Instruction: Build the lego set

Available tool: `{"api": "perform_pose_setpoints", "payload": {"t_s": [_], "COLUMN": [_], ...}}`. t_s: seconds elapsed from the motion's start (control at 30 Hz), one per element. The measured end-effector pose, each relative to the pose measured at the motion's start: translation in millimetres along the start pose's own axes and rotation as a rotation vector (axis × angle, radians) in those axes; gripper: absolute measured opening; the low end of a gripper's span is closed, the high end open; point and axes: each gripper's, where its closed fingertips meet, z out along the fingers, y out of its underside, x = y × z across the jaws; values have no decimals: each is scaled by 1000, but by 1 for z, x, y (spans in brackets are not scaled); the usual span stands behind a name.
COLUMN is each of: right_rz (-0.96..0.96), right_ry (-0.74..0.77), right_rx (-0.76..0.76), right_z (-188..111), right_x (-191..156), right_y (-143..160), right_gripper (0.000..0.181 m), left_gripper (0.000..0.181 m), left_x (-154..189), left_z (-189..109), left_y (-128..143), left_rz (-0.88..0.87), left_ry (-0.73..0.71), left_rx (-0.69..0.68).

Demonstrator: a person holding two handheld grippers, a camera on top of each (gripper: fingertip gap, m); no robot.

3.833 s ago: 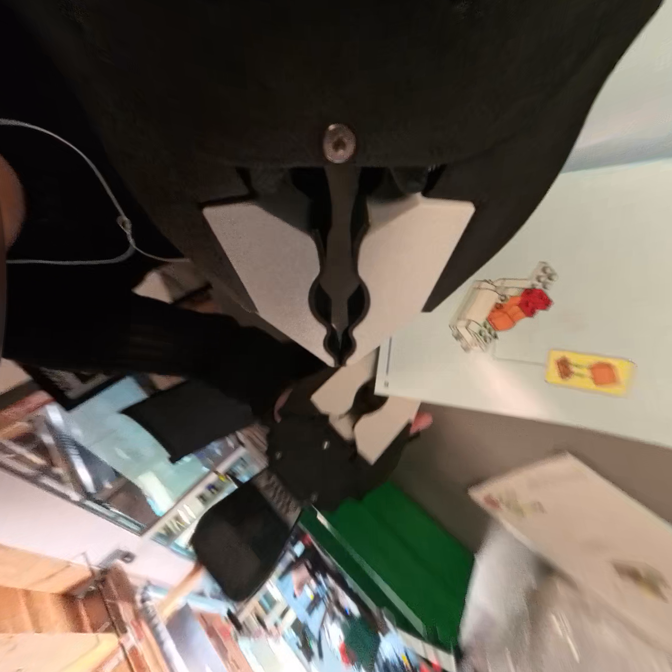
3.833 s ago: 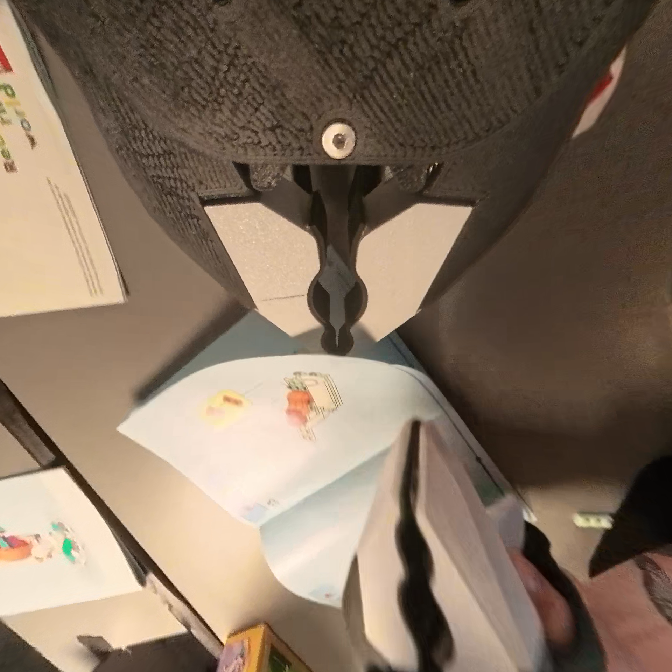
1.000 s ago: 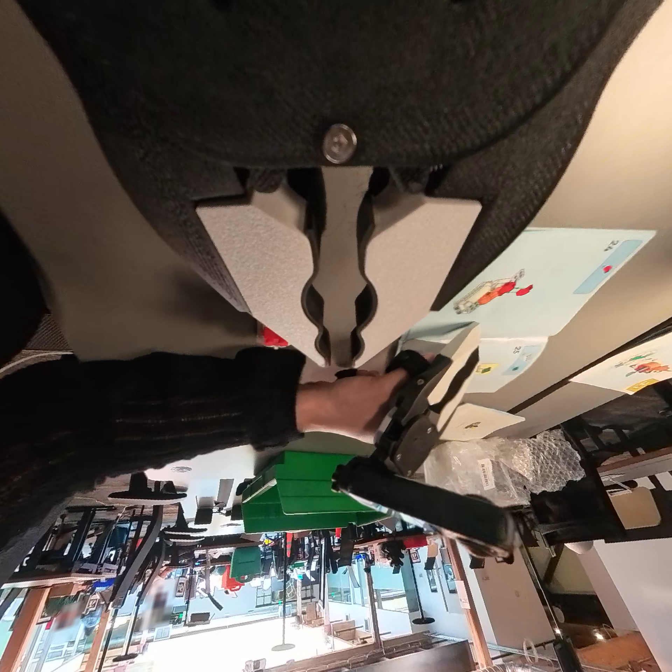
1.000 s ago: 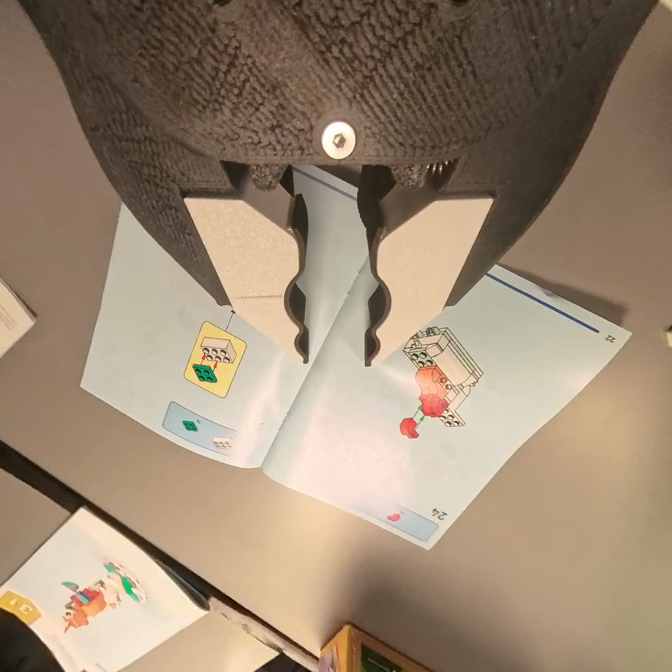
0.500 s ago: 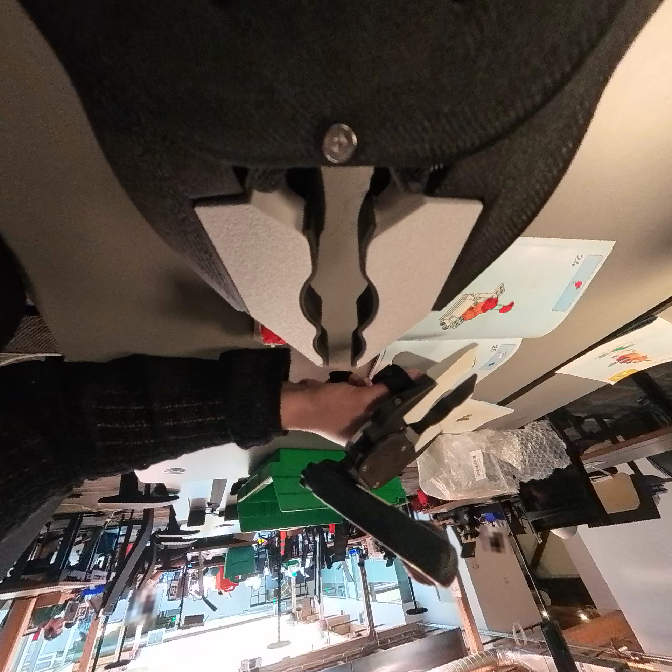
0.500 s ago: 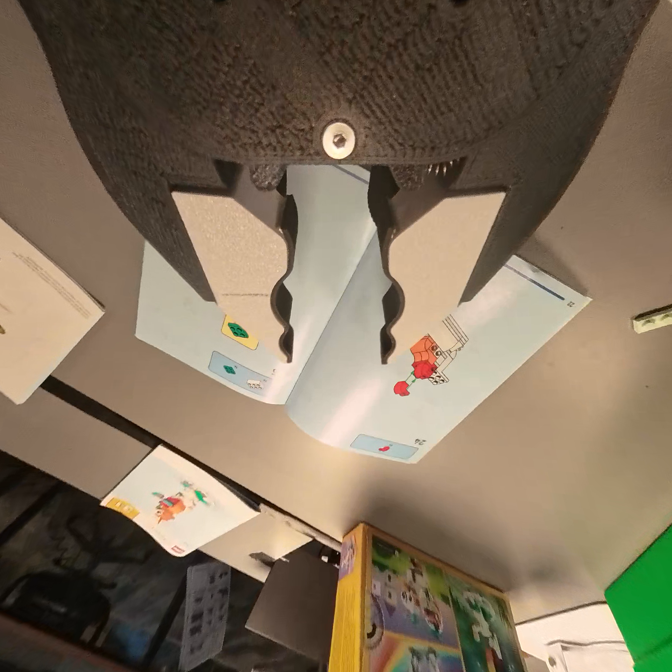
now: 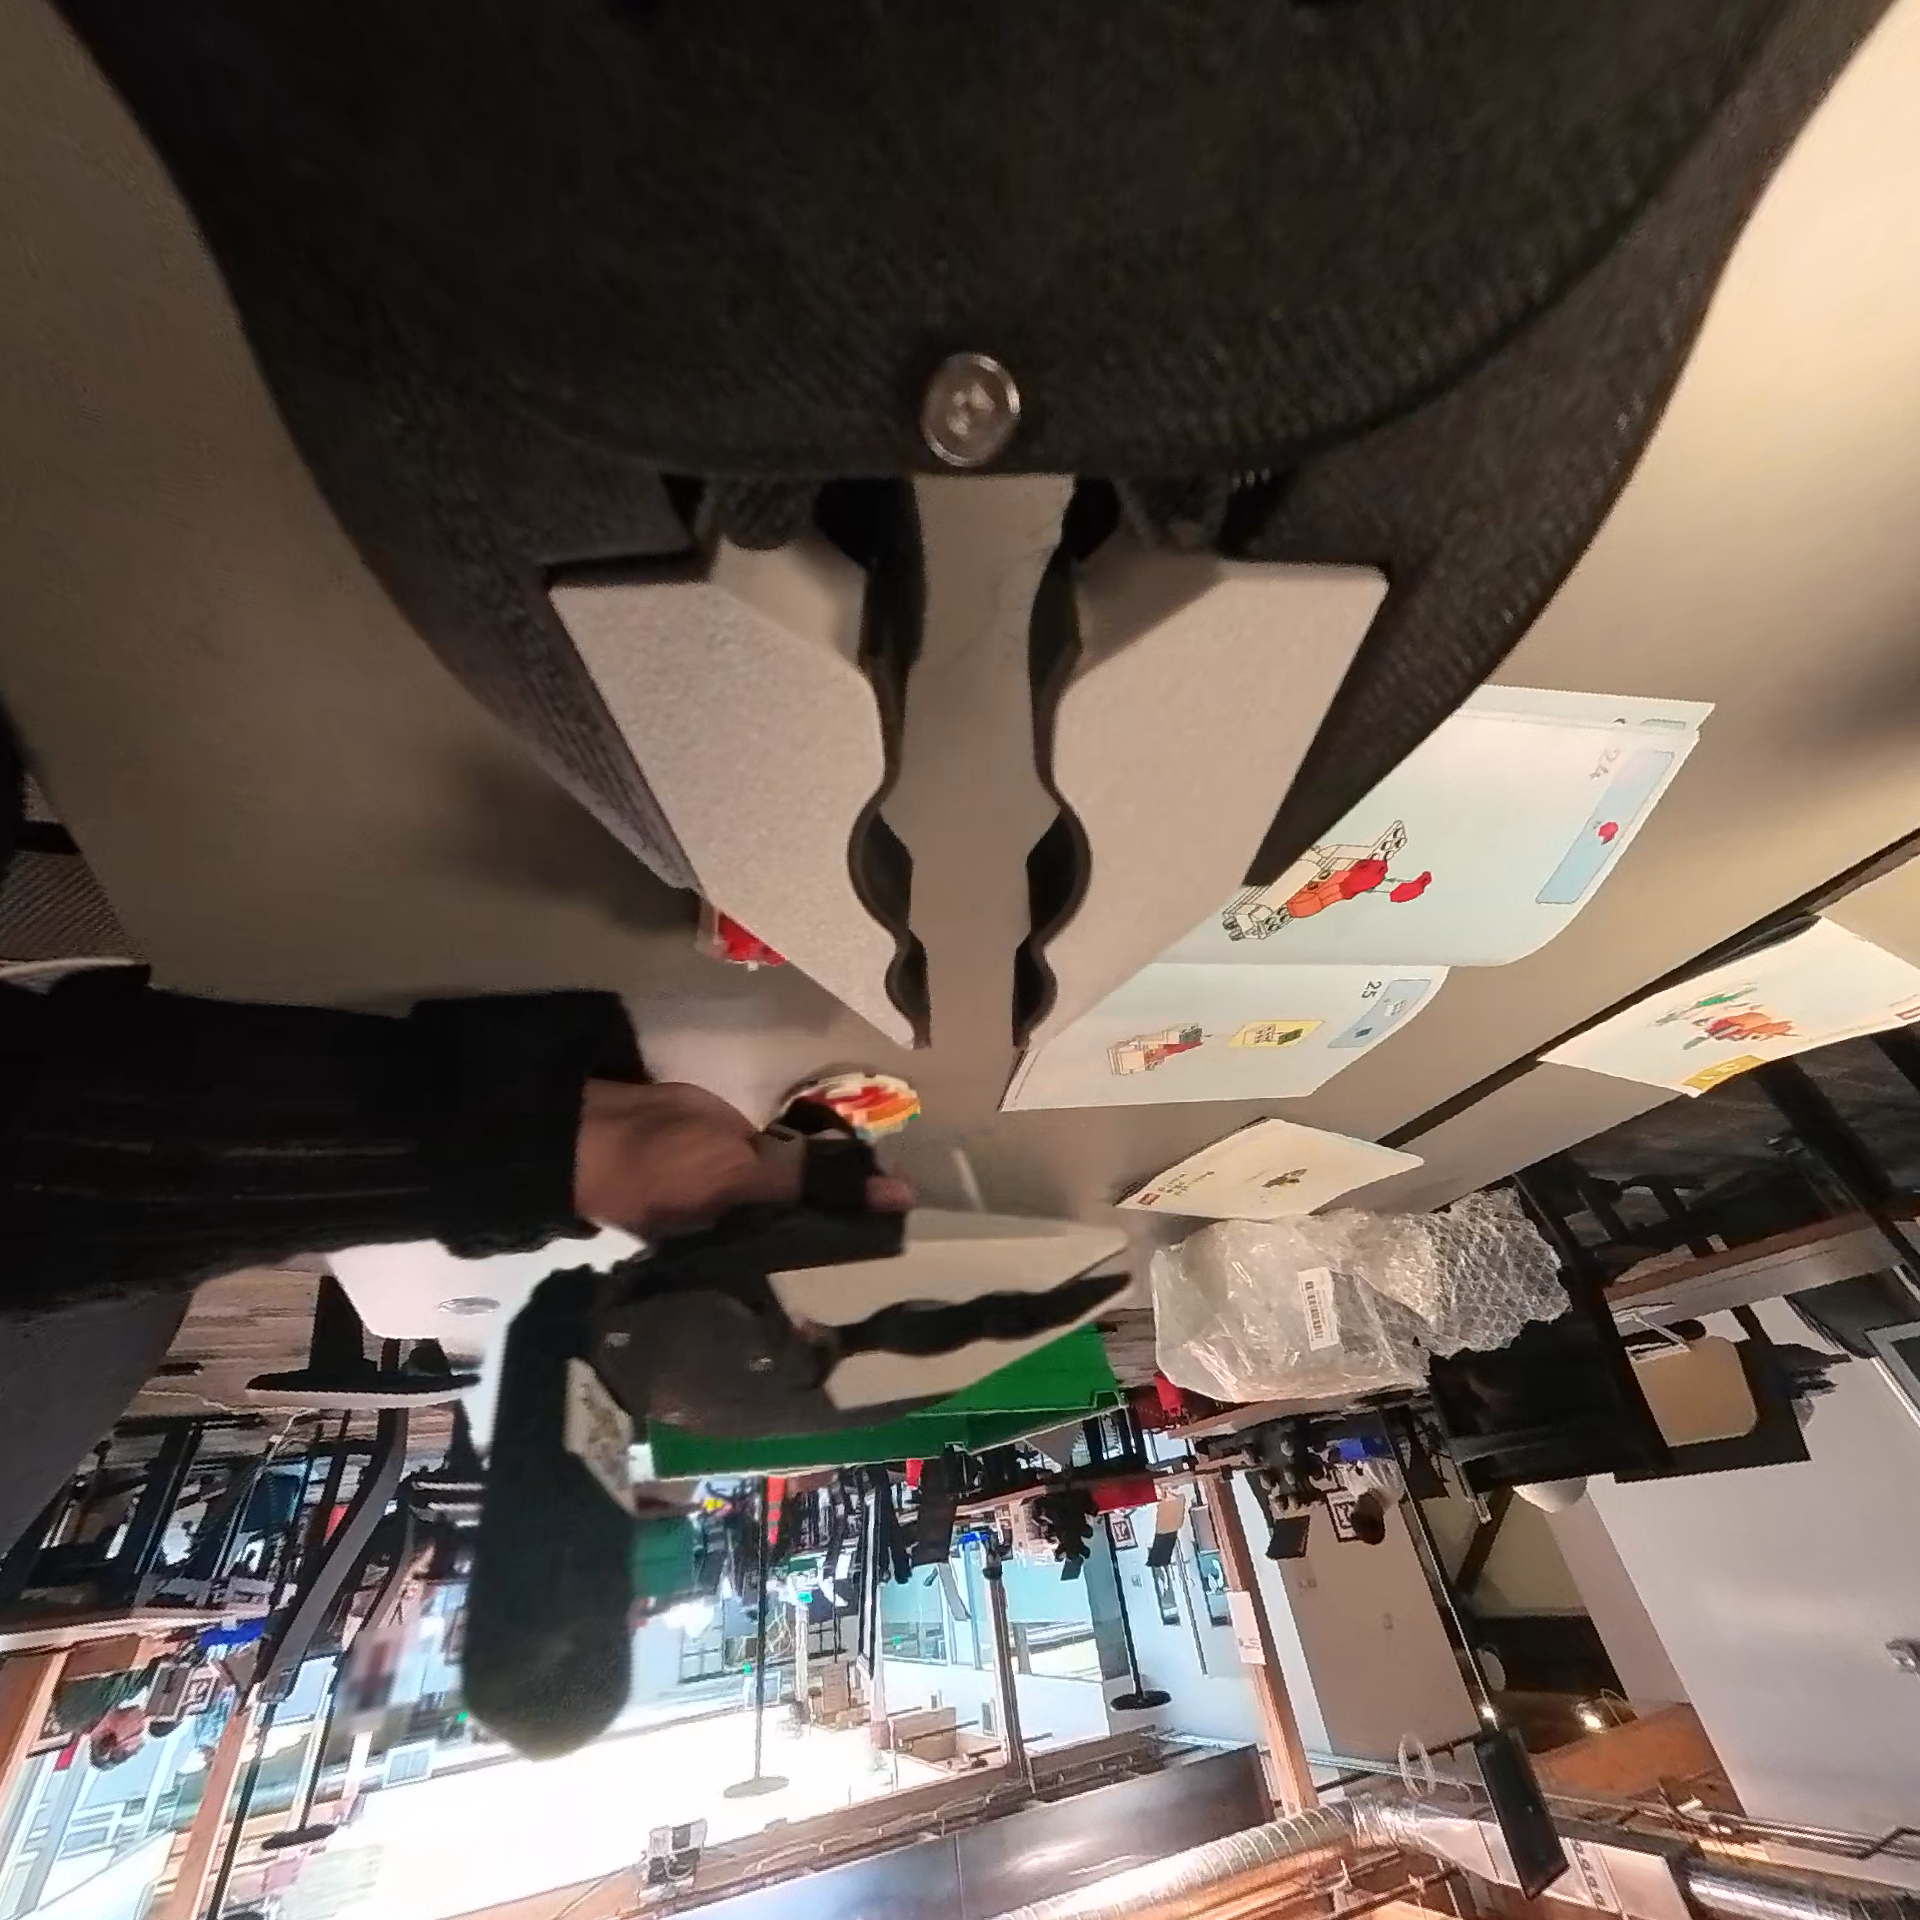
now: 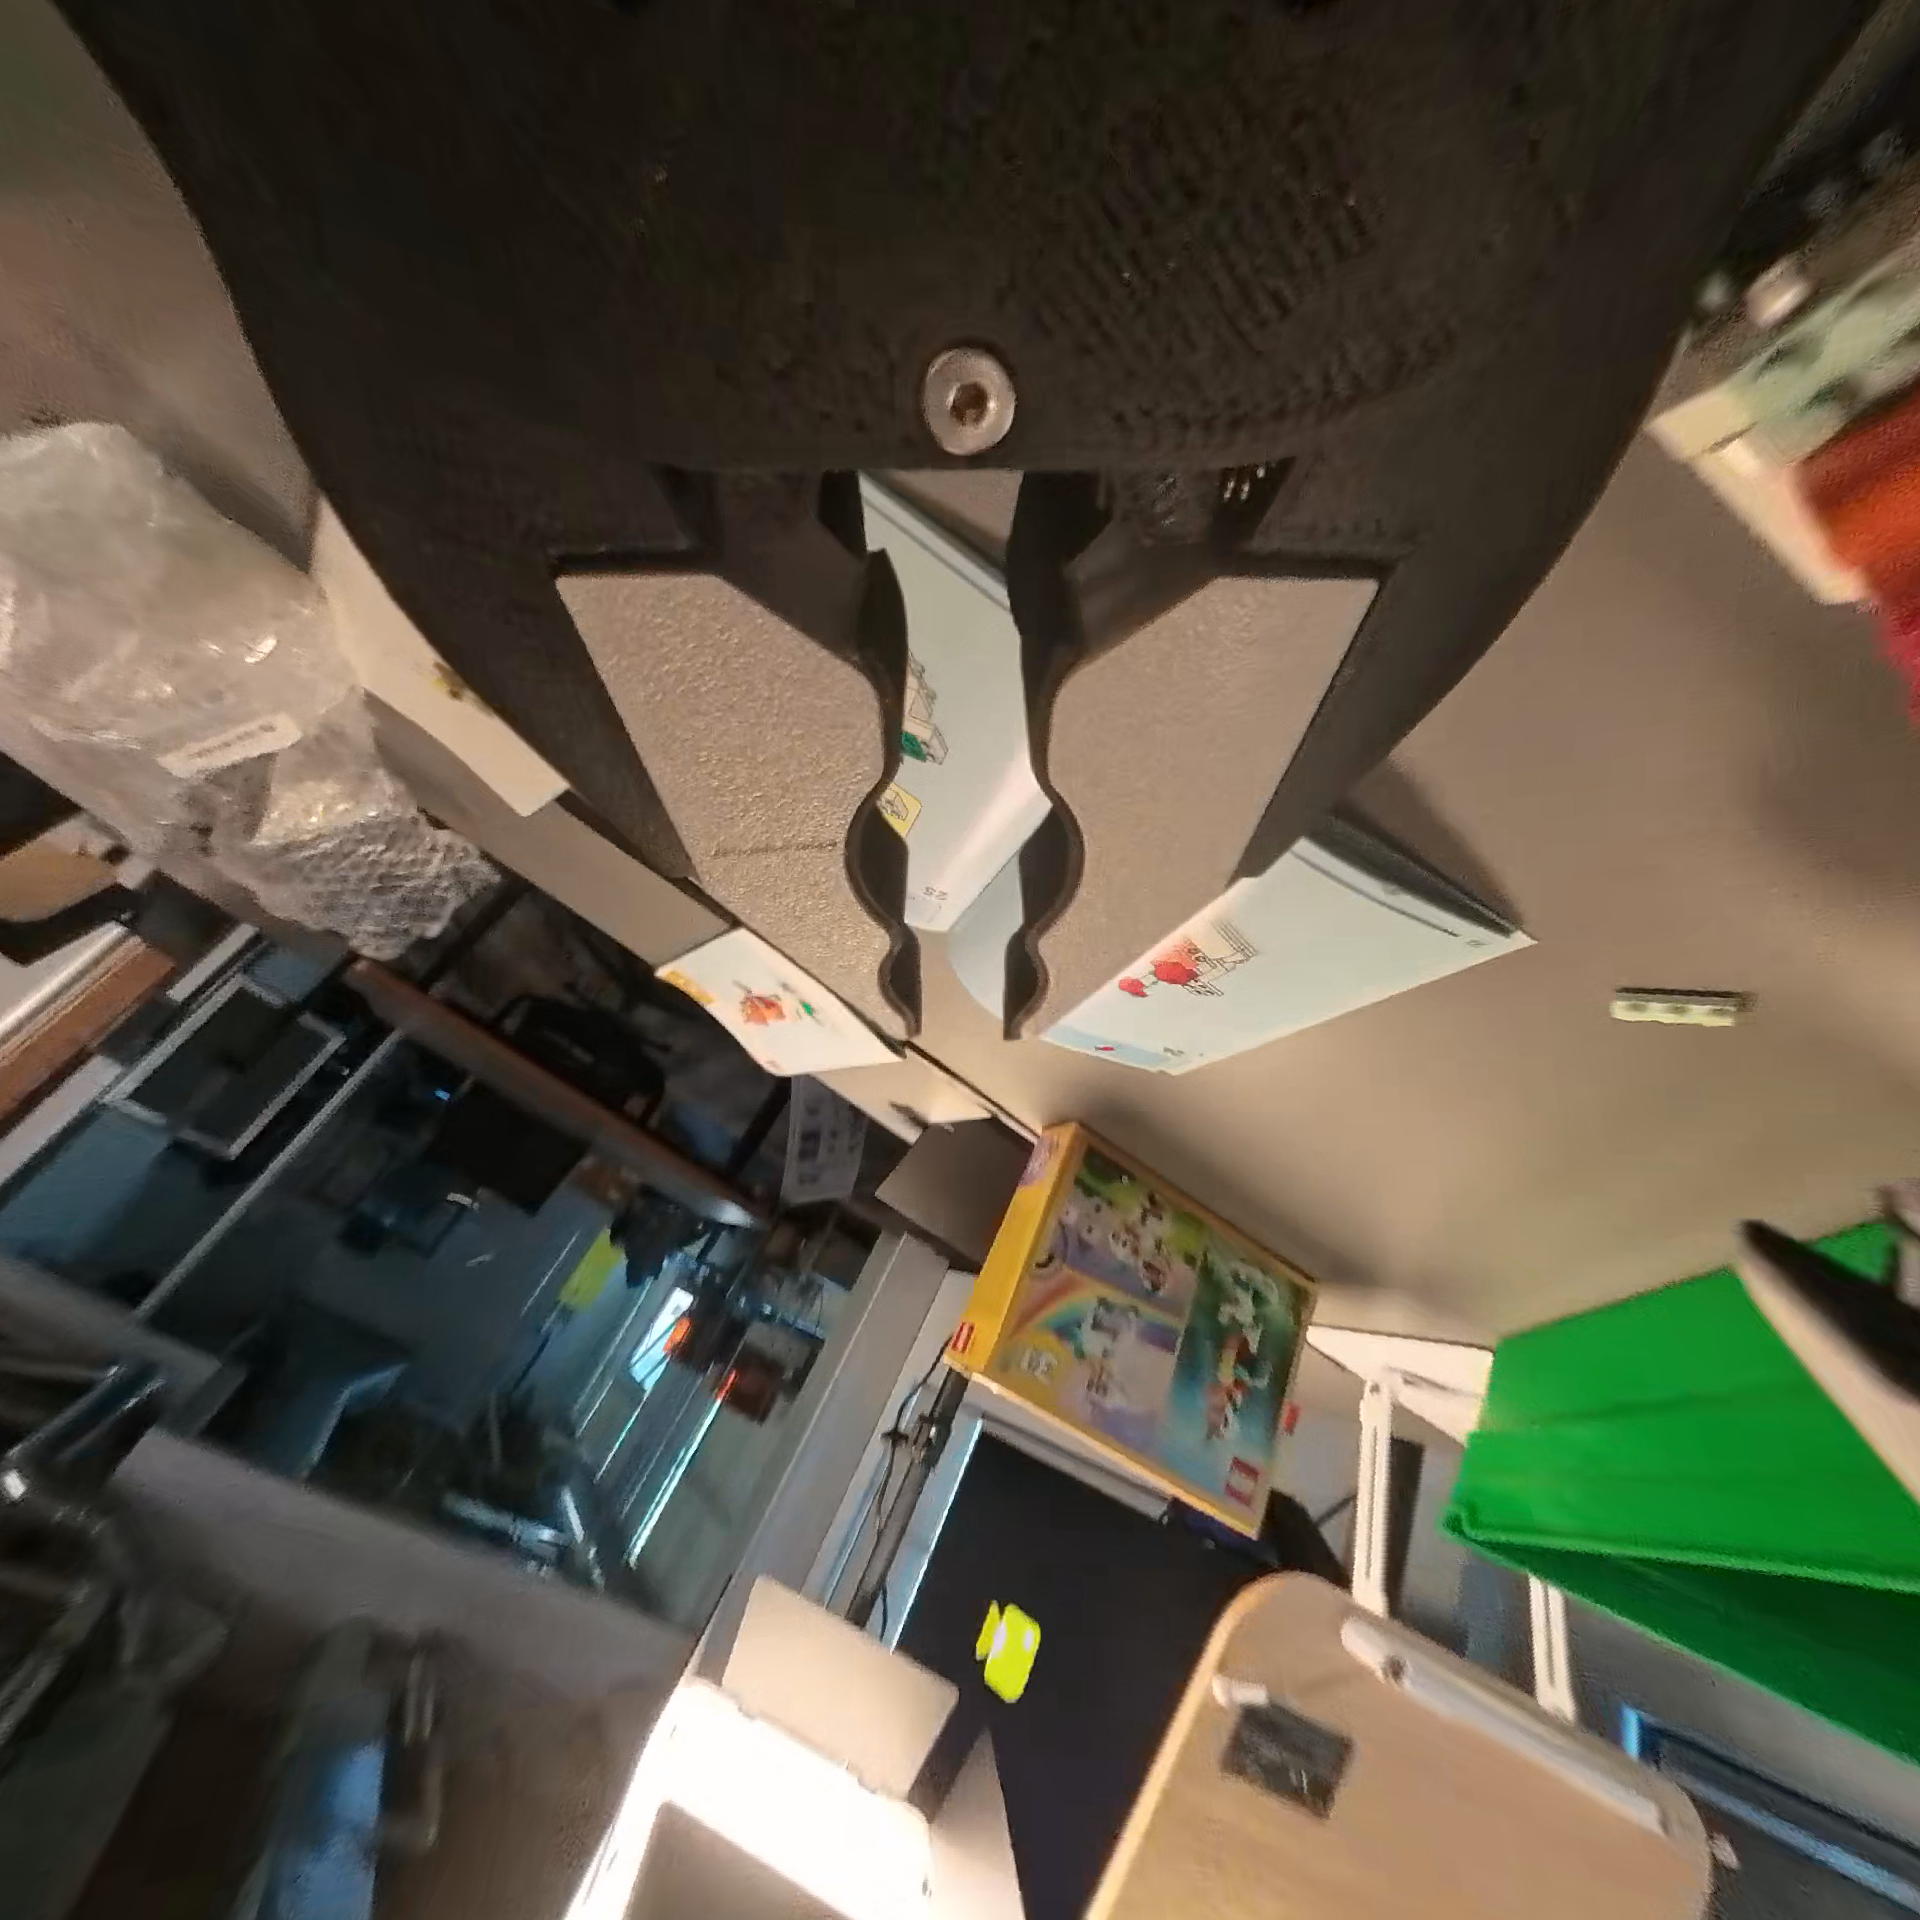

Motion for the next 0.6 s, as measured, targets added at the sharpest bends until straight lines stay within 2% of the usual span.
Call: {"api": "perform_pose_setpoints", "payload": {"t_s": [0.17,0.27,0.37,0.43,0.47,0.53,0.6], "right_rz": [-46,-53,-6,-11,-20,-32,-28], "right_ry": [59,136,144,141,139,135,131], "right_rx": [75,64,62,71,78,91,121], "right_z": [-36,-43,-42,-41,-41,-42,-44], "right_x": [7,22,26,24,23,22,21], "right_y": [-11,-5,-2,-4,-6,-11,-19], "right_gripper": [6,2,2,2,2,2,1], "left_gripper": [17,19,21,21,21,23,24], "left_x": [4,7,14,14,7,2,-18], "left_z": [0,0,-8,-22,-33,-61,-97], "left_y": [-2,-6,-26,-47,-57,-78,-96], "left_rz": [11,21,19,7,-12,-3,27], "left_ry": [8,9,10,-44,-121,-179,-295], "left_rx": [3,7,57,78,70,62,32]}}
